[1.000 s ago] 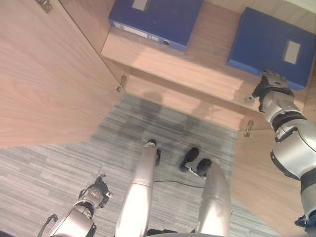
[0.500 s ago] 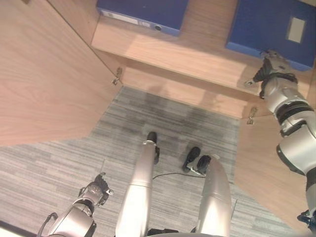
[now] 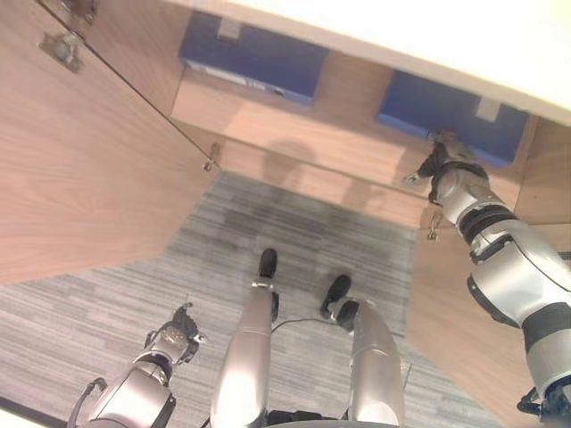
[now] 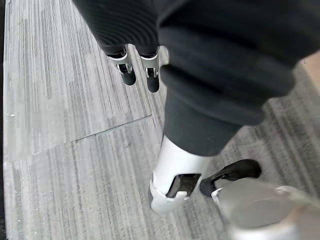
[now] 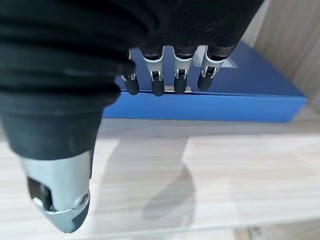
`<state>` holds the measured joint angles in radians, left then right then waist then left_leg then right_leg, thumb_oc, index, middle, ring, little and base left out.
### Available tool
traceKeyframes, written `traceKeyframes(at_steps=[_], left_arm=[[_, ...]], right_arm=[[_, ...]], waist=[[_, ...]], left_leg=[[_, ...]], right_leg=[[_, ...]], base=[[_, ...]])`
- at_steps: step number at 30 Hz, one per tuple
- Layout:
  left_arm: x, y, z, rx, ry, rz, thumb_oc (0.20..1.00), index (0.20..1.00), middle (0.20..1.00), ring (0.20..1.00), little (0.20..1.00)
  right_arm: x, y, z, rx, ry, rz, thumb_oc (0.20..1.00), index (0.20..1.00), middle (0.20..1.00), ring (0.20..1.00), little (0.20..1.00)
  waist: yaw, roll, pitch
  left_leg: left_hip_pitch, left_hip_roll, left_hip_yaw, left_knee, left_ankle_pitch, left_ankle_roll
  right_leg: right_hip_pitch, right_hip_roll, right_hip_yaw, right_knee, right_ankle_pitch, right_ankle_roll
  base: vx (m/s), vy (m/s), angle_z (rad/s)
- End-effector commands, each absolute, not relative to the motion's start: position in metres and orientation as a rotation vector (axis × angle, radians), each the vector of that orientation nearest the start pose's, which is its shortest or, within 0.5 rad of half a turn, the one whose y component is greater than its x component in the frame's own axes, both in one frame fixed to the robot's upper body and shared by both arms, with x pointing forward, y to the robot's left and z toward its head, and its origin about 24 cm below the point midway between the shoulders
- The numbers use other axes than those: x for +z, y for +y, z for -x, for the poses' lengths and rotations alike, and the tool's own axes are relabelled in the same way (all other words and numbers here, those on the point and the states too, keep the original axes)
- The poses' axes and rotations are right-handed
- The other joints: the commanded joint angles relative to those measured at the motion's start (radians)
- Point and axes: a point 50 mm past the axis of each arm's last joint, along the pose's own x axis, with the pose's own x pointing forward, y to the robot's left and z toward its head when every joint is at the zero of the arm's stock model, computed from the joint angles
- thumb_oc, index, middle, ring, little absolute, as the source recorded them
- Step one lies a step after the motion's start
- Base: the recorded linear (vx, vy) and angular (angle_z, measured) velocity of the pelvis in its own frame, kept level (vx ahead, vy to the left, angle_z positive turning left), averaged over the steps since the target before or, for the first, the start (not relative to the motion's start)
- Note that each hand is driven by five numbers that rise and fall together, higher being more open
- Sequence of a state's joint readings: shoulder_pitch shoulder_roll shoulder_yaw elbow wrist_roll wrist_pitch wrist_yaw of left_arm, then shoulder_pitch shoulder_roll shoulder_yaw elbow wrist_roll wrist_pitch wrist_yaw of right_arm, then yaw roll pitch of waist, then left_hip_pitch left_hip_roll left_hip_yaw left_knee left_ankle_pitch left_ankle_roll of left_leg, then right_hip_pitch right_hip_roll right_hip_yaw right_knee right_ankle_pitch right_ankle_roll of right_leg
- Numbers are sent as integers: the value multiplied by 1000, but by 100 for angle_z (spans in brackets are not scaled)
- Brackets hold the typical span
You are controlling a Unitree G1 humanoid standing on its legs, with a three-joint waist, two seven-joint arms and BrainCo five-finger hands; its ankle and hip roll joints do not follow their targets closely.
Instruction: Put the empty folder in the office cabinet
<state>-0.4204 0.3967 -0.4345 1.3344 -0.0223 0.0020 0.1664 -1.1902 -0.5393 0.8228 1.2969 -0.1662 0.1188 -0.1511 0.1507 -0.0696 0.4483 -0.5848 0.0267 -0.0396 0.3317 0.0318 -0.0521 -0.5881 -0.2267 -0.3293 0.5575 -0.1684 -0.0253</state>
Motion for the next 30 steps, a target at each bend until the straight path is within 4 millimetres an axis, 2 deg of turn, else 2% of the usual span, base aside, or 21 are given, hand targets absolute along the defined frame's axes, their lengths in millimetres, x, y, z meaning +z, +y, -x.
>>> traceKeyframes(at_steps=[1,4,7,8,9,12,13,14,16,24,30], left_arm=[[-102,294,-200,117,1008,-785,1000,1000,1000,1000,1000],[-107,297,-188,114,1042,-779,1000,1000,1000,1000,1000],[-118,292,-171,98,1085,-756,1000,1000,1000,1000,1000],[-125,288,-160,83,1117,-744,1000,1000,1000,1000,1000],[-126,287,-157,78,1127,-738,1000,1000,1000,1000,1000],[-135,282,-140,64,1181,-709,1000,1000,1000,1000,1000],[-135,282,-140,64,1181,-710,1000,1000,1000,1000,1000],[-140,278,-131,42,1214,-698,1000,1000,1000,1000,1000],[-144,273,-122,22,1242,-687,1000,1000,1000,1000,1000],[-148,272,-113,-2,1284,-662,1000,1000,1000,1000,1000],[-152,269,-101,-38,1319,-659,1000,1000,1000,1000,1000]], right_arm=[[166,-254,-410,-209,237,1313,1000,1000,1000,1000,1000],[150,-254,-407,-184,267,1260,1000,1000,1000,1000,1000],[125,-257,-399,-165,315,1201,1000,1000,1000,1000,1000],[108,-257,-393,-147,352,1162,1000,1000,1000,1000,1000],[103,-259,-390,-139,365,1147,1000,1000,1000,1000,1000],[72,-255,-378,-82,412,1119,1000,1000,1000,1000,1000],[71,-255,-378,-82,412,1119,1000,1000,1000,1000,1000],[50,-251,-368,-29,445,1102,1000,1000,1000,1000,1000],[33,-246,-359,26,475,1095,1000,1000,1000,1000,1000],[11,-235,-338,171,466,1102,1000,1000,1000,1000,1000],[21,-234,-334,191,398,1089,1000,1000,1000,1000,1000]], waist=[[10,3,-6],[6,0,-28],[-5,-8,-61],[-11,-15,-80],[-19,-21,-91],[-42,-41,-131],[-41,-41,-131],[-55,-47,-162],[-69,-51,-196],[-112,-51,-291],[-123,-40,-308]], left_leg=[[70,17,-9,-98,-7,3],[134,36,-1,-156,15,-5],[198,60,19,-204,23,-12],[240,70,32,-222,20,-16],[242,69,41,-227,40,-11],[302,83,65,-244,30,-18],[303,83,65,-244,30,-19],[343,90,81,-263,24,-21],[388,96,99,-286,17,-24],[488,111,146,-299,-21,-26],[517,118,152,-325,-20,-27]], right_leg=[[110,-8,-20,-135,56,91],[177,9,-26,-215,86,101],[244,31,-22,-302,117,112],[291,49,-16,-355,135,117],[303,51,-22,-385,162,112],[365,72,-10,-455,184,122],[366,73,-10,-455,185,122],[398,86,-3,-495,195,126],[432,101,9,-537,206,133],[527,132,31,-596,202,135],[544,141,34,-603,195,132]], base=[[16,-21,-9],[25,-15,-11],[36,-16,-19],[-16,20,-21],[-6,21,-22],[40,-3,-19],[82,-22,-16],[92,-17,-24],[114,-10,-33],[97,-10,-28],[42,-6,-1]])
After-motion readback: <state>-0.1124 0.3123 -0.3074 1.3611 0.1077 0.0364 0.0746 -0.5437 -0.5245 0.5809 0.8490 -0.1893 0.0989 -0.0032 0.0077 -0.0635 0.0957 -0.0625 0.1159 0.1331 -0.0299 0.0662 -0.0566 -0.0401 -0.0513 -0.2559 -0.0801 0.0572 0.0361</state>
